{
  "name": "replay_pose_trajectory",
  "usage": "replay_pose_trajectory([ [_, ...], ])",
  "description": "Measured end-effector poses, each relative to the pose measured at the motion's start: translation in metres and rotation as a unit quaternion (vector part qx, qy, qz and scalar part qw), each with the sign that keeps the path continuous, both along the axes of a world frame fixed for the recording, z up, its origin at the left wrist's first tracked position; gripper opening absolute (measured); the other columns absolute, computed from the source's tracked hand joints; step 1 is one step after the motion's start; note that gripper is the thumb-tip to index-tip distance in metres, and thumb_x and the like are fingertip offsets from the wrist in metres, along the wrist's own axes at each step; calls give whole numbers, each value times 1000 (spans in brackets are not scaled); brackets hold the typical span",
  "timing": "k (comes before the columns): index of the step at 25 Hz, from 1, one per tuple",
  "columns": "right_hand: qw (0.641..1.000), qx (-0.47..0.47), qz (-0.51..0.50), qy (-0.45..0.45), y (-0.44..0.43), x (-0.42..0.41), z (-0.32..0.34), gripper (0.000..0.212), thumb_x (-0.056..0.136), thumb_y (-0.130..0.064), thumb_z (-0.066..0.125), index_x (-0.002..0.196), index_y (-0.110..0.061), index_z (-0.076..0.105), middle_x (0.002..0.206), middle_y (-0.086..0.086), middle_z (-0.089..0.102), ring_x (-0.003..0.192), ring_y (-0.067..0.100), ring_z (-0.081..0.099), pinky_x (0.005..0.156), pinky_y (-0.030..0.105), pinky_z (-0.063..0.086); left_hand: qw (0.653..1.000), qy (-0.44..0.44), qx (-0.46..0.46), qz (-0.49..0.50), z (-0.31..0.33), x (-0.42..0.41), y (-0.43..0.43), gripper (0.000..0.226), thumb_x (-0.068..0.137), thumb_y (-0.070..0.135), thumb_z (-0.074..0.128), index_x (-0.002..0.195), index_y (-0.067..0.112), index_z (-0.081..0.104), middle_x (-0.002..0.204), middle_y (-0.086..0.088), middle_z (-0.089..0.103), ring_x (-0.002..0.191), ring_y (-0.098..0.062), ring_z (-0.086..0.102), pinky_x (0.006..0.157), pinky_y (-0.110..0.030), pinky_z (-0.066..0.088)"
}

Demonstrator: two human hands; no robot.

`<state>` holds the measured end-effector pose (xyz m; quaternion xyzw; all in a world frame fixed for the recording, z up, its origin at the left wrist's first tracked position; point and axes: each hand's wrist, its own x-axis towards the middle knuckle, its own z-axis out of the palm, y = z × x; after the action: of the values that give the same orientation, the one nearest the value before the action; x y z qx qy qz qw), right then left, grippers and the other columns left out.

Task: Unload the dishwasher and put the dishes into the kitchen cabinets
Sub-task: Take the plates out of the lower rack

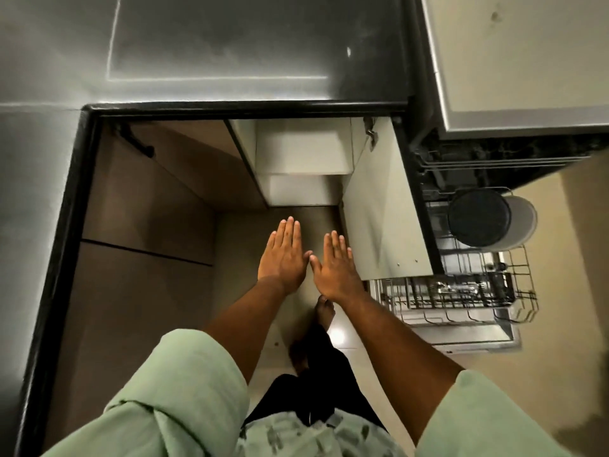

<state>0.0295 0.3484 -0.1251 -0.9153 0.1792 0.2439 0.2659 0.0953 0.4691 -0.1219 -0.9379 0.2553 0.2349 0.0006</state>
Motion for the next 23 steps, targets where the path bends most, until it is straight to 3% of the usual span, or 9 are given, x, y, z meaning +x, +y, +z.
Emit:
replay_pose_trajectory([
  [6, 999, -14, -46, -5, -12, -81, 14, 67, 103, -45, 27, 156, -9, 5, 164, 9, -1, 151, 23, -3, 121, 40, 1, 999, 5, -36, -16, 3, -61, -8, 72, 102, 48, 22, 153, 4, -2, 162, -13, -5, 150, -25, -7, 122, -39, 5],
  [12, 989, -39, -121, 71, -56, -171, -1, 68, 103, -45, 28, 156, -9, 6, 164, 9, -5, 151, 23, -6, 122, 40, 1, 994, 93, -28, -46, -16, -138, -7, 71, 102, 48, 22, 154, 4, 1, 162, -13, 6, 150, -25, 5, 122, -37, 7],
  [17, 982, -38, -174, 59, -88, -207, -12, 68, 103, -44, 30, 156, -10, 5, 164, 9, -6, 151, 23, -6, 122, 38, 1, 986, 131, -50, -86, -23, -187, -49, 72, 101, 50, 26, 154, 6, 5, 161, -12, 13, 149, -25, 11, 121, -36, 10],
  [20, 980, -20, -196, 44, -111, -222, -17, 68, 102, -43, 33, 156, -10, 8, 164, 10, -3, 151, 24, -2, 123, 41, 6, 980, 175, -60, -73, -25, -204, -86, 71, 101, 48, 30, 153, 5, 8, 154, -16, 27, 140, -29, 27, 116, -38, 23],
  [23, 975, -22, -220, 6, -148, -236, -31, 67, 100, -39, 41, 154, -7, 17, 163, 12, 4, 150, 30, 8, 120, 46, 19, 973, 214, -74, -43, -36, -213, -133, 69, 103, 45, 31, 153, 5, 8, 153, -16, 27, 140, -29, 26, 114, -39, 24],
])
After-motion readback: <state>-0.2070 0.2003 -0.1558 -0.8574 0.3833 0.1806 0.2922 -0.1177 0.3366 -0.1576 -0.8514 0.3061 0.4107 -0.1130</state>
